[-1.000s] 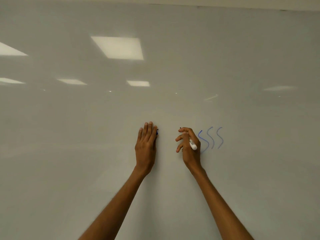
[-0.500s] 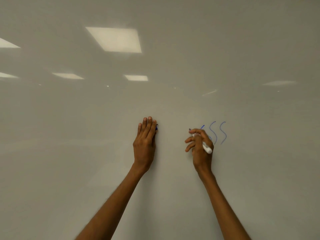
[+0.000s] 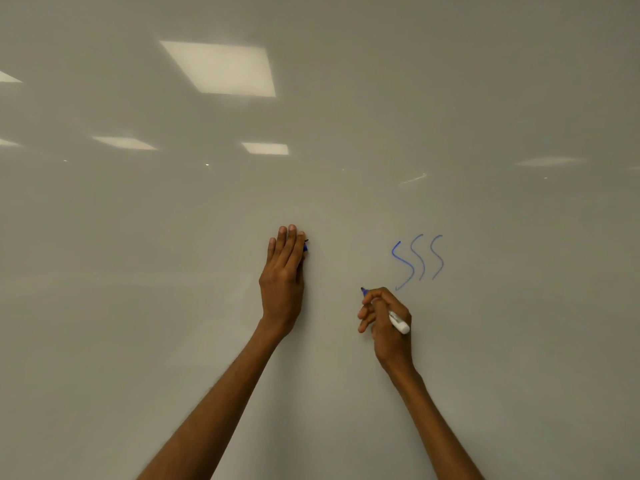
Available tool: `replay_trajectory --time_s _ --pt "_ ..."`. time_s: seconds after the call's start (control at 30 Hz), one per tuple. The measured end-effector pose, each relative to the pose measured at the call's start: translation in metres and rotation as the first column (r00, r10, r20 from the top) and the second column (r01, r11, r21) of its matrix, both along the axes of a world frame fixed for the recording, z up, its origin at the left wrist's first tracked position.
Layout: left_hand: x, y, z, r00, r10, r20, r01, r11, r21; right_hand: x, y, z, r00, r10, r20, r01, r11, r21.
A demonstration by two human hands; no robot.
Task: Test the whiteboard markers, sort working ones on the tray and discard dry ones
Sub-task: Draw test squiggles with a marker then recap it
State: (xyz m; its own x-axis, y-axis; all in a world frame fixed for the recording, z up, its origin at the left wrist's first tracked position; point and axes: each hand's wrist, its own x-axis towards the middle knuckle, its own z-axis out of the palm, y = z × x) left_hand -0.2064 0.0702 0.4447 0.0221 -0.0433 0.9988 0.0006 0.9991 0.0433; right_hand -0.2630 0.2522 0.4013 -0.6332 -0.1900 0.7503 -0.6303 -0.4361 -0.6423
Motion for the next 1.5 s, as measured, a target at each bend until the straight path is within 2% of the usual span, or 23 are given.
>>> replay_trajectory --time_s 0.13,0.23,0.33,0.5,0.63,0.77,0.87,0.93,1.1,1.37,1.43,1.5 --pt "0.002 0.0 0.0 1.0 -0.014 0.014 0.014 1.0 0.018 0.006 0.003 0.042 0.999 0.0 -0.043 -0.003 0.998 -0.06" --pt "0.005 -0.001 0.0 0.999 -0.017 0.04 0.016 1.0 0.018 0.011 -0.01 0.065 0.992 0.018 -0.124 -0.011 0.998 0.055" --pt "0.01 -0.001 0.0 0.997 -0.023 0.077 0.021 0.999 0.027 0.018 -0.025 0.057 0.986 0.059 -0.159 -0.036 0.989 0.146" --pt "0.02 -0.003 0.002 0.987 0.017 0.16 -0.018 1.0 0.003 0.017 -0.02 0.019 0.995 0.101 0.013 -0.101 0.994 0.042" --pt "0.033 0.005 -0.009 0.978 0.064 0.198 -0.066 0.998 0.003 0.022 -0.013 0.006 0.979 0.169 0.11 -0.174 0.984 0.044" --pt "0.047 0.02 -0.049 0.961 0.009 0.276 -0.011 1.0 0.005 0.031 0.001 -0.002 0.954 0.239 0.178 -0.239 0.971 -0.021" --pt "0.06 0.03 -0.087 0.884 -0.218 0.413 0.175 0.975 0.141 0.035 0.01 -0.016 0.936 0.266 0.231 -0.275 0.961 0.007" --pt "0.064 0.033 -0.107 0.823 -0.314 0.473 0.241 0.948 0.21 0.034 0.015 -0.028 0.934 0.249 0.255 -0.268 0.963 0.041" --pt "0.066 0.041 -0.134 0.756 -0.369 0.54 0.251 0.926 0.282 0.028 0.028 -0.058 0.922 0.22 0.318 -0.268 0.956 0.116" --pt "0.057 0.068 -0.146 0.685 -0.346 0.641 0.266 0.938 0.222 0.021 0.041 -0.088 0.918 0.182 0.354 -0.264 0.944 0.199" --pt "0.053 0.074 -0.146 0.641 -0.371 0.672 0.253 0.928 0.272 0.018 0.044 -0.096 0.914 0.174 0.368 -0.264 0.941 0.212" --pt "0.047 0.078 -0.143 0.544 -0.422 0.725 0.207 0.905 0.371 0.015 0.048 -0.104 0.904 0.165 0.395 -0.265 0.941 0.212"
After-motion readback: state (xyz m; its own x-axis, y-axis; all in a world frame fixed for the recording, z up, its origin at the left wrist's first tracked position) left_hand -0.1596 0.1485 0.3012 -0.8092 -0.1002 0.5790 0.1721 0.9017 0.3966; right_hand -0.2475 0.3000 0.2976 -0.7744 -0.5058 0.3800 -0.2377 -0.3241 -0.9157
